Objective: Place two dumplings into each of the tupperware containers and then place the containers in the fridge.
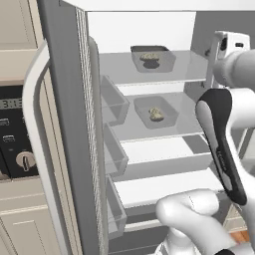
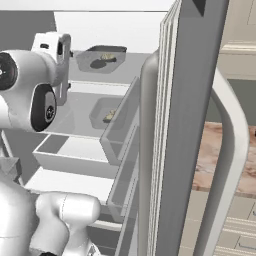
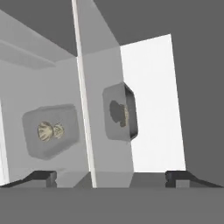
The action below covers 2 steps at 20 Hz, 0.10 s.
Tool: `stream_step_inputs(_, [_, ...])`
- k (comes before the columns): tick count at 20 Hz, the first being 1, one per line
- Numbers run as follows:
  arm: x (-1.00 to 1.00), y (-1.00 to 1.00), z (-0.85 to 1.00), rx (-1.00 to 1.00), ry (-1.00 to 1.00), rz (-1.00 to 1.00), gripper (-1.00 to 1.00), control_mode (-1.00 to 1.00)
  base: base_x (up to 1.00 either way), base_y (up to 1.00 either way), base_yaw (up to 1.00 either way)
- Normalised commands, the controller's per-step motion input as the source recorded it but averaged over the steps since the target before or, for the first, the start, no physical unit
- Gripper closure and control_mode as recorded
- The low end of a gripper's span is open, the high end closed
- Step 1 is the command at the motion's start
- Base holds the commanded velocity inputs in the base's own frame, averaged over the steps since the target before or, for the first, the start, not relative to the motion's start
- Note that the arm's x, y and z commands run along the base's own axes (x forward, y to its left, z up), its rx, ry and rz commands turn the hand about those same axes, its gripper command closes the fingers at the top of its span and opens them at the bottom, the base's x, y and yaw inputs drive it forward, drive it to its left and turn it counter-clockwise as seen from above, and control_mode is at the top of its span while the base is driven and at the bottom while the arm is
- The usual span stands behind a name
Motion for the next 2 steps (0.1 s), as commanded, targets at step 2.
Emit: stream_step_inputs(2, [-1.0,0.0,0.0,0.02,0.05,0.0,-1.0,-1.0,0.0,0.0,0.0])
